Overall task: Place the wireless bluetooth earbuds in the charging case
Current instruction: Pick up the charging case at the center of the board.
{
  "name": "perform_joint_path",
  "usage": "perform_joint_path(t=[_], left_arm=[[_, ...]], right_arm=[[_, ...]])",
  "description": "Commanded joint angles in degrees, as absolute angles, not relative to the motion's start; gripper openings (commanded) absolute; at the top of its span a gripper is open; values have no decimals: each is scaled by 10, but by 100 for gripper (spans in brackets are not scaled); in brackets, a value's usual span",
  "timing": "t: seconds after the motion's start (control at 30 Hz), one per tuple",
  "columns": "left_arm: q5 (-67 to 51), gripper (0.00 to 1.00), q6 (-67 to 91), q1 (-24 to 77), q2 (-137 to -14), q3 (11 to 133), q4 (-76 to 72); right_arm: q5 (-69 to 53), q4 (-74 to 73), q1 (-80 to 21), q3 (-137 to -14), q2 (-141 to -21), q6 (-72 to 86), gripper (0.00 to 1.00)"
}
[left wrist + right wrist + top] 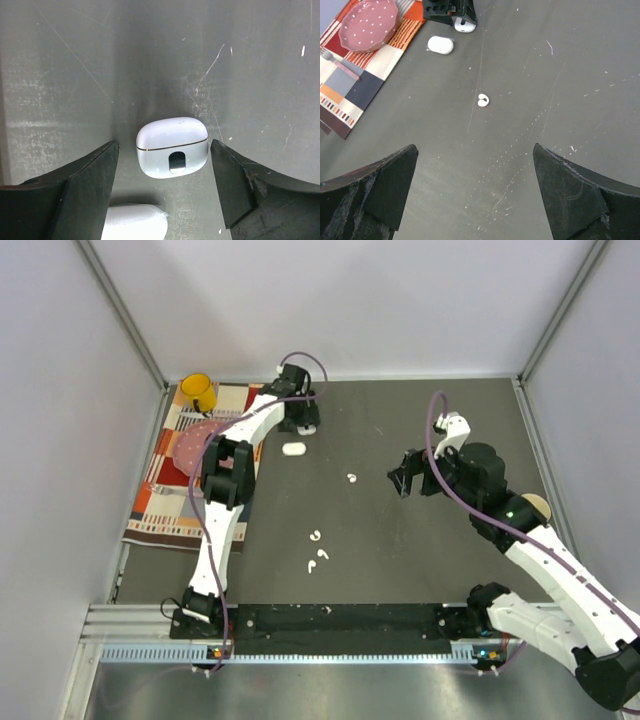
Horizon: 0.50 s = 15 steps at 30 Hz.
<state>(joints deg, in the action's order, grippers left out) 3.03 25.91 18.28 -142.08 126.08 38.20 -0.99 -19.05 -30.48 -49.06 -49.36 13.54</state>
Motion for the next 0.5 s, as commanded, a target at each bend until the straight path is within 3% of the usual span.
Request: perform_joint_path(t=[0.0,0.17,0.23,0.33,0.47], left_arm=[[40,79,246,189,-1429,1276,394],[56,64,228,201,-1415,1266,392],[55,50,224,207,-1411,1263,393],[72,37,213,218,-1392,1245,388],[90,35,195,235,-1344,1219,367]], right_arm=[[-2,-188,-304,-497,-498,132,99],[14,-188,-304,-495,-504,134,99],[19,-188,-304,-494,-502,135,99],[41,-190,-304,-491,-497,141,99],[75,-195,-304,-488,-490,156,99]])
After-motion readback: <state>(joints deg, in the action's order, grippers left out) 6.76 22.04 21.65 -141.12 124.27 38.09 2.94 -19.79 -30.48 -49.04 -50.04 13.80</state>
